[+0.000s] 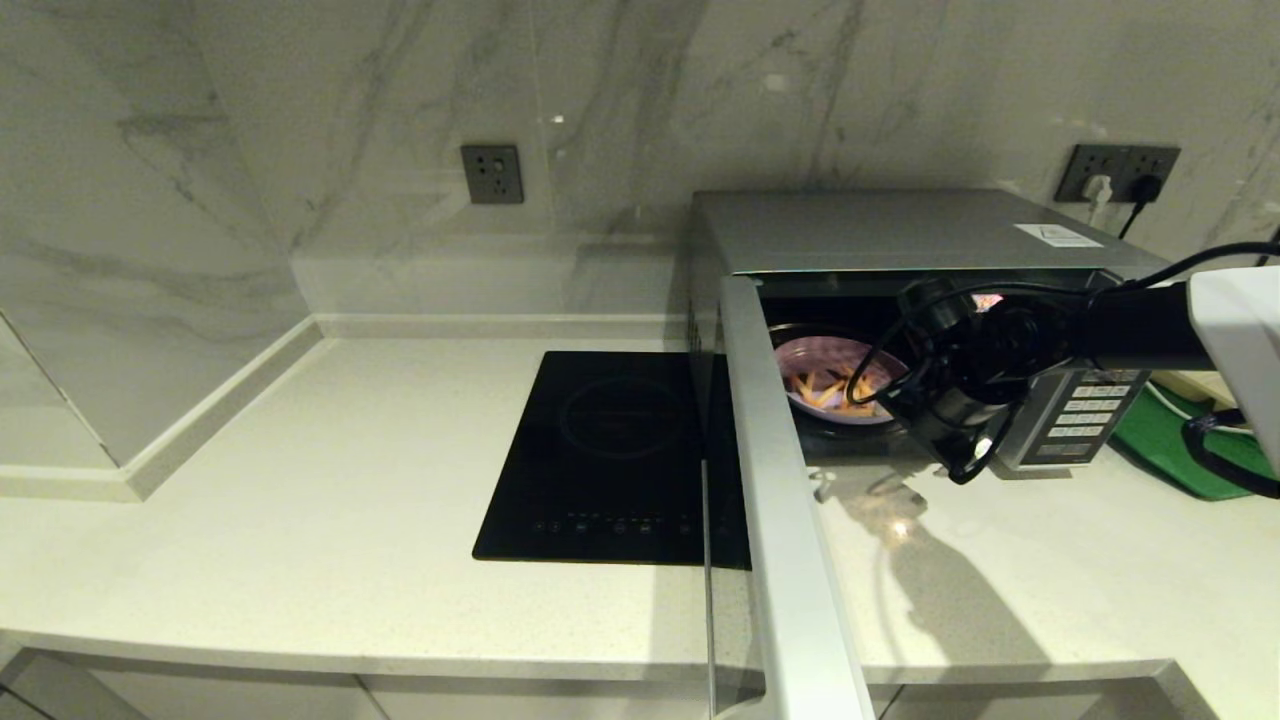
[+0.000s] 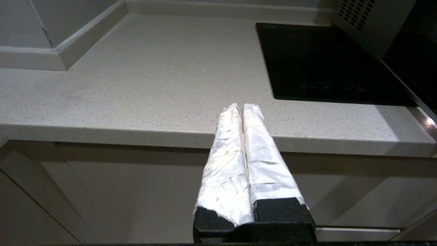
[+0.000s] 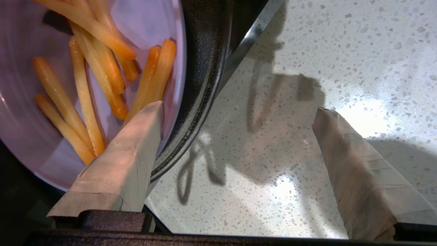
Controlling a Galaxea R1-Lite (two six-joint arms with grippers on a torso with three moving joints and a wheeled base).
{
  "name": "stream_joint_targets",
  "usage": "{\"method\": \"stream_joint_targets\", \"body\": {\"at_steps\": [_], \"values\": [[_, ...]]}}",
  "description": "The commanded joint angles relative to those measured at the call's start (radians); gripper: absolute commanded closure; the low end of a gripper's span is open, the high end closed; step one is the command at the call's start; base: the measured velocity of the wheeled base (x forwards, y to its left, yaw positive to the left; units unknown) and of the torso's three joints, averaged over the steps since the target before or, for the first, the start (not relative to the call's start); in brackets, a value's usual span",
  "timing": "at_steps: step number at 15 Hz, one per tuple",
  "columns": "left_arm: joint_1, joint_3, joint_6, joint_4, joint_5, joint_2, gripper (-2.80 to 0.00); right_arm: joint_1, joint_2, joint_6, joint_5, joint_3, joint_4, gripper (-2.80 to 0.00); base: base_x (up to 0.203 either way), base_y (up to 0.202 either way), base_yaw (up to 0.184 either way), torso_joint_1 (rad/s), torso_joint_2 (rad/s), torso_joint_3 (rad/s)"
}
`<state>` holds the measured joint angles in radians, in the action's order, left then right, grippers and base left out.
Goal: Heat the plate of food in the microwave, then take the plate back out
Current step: Take the plate out of the microwave
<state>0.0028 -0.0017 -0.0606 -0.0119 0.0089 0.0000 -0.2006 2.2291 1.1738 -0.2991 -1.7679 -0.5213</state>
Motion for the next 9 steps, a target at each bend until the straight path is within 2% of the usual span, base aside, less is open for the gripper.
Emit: {"method": "stream_joint_targets", "body": {"at_steps": [1,9], "values": [[0.000,0.000,-0.001,0.000,0.000,0.000,0.00,0.000,-0.006,0.009,-0.002,0.008,-0.003,-2.80,0.000,0.000,0.000,0.000,0.00,0.000],[0.000,0.000,-0.001,0.000,0.000,0.000,0.00,0.000,-0.019,0.009,-0.002,0.016,-0.005,-2.80,0.000,0.000,0.000,0.000,0.00,0.000]]}}
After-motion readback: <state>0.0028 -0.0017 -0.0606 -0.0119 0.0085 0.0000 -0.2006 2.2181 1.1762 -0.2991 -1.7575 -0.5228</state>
